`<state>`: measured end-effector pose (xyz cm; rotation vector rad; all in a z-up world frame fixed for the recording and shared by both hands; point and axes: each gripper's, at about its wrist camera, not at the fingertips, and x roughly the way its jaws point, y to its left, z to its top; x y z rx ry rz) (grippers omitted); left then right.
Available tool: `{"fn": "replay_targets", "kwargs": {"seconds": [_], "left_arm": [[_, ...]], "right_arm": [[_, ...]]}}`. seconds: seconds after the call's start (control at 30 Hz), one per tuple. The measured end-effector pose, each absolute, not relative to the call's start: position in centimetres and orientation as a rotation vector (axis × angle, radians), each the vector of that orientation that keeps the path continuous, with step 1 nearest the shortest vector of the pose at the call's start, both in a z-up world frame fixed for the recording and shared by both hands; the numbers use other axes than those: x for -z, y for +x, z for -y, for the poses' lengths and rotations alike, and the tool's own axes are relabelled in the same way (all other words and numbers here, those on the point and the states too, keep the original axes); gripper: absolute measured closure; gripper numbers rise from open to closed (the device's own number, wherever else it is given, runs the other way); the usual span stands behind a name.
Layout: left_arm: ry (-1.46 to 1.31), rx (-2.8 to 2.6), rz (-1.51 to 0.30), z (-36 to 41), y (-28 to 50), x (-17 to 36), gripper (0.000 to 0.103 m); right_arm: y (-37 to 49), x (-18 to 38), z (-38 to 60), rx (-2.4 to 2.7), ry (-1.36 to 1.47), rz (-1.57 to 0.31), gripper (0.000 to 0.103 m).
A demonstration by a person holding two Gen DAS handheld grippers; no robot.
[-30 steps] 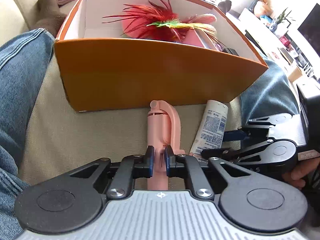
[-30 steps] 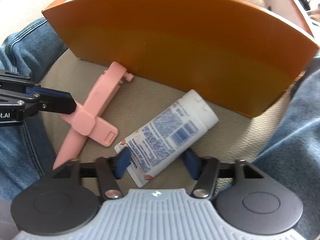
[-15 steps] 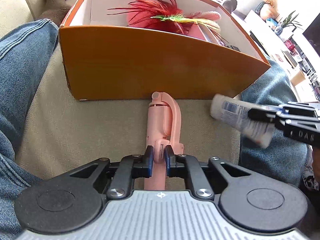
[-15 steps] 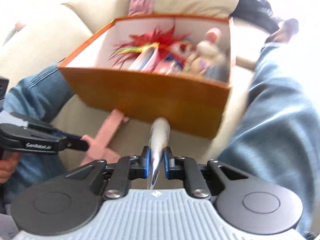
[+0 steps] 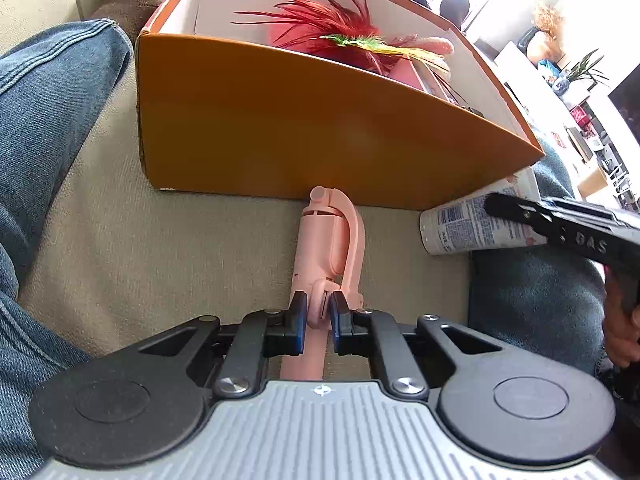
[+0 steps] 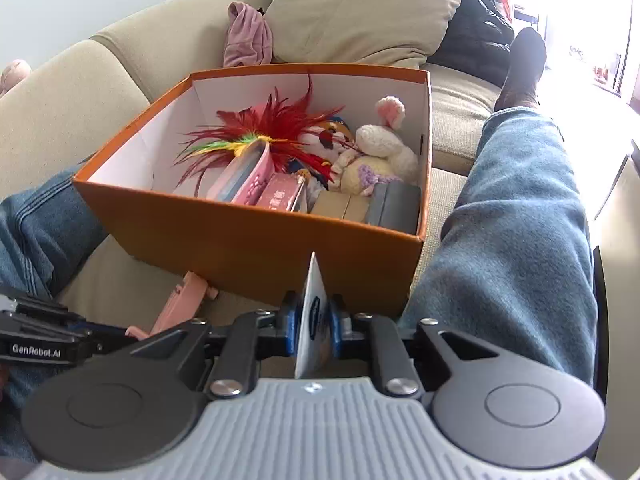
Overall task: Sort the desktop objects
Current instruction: 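Carry the pink holder and white tube over the orange box and lower them in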
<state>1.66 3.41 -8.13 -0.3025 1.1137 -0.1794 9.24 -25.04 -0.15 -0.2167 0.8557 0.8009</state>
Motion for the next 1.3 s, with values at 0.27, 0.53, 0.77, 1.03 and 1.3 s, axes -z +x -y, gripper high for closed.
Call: {"fn": "replay_targets", "kwargs": {"seconds": [0.27,0.53,0.77,1.03,1.3], "left_arm": [[-0.306,0.199,-1.081,-3.8,1.2,7.9,0.093],[-0.283,0.269,-1.013,-3.3,-0.1,4.6,0.097],[-0.305,0.307,-0.915,-4.3,-1.3,-1.0,0.097],[-0.316,0.262,-0.795,-6.8,1.0,-8.4,0.097],[-0.264,0.172,-0.738,-7.6,8.7,-9.5,0.097]], "right_arm": [[8.4,-0.1,25.8,-0.799,-0.195,-0.846,0.093],[7.2,-3.1,26.4,-0.857,-0.208,-0.767,0.095],[6.5,-6.9,26.6,-0.97,-0.165,-0.709,0.095],[6.6,-10.8,25.4,-1.059,-0.113,-0.599,0.095],[9.4,-12.3,23.2,-1.079,-0.002,-0.542,0.095]]}}
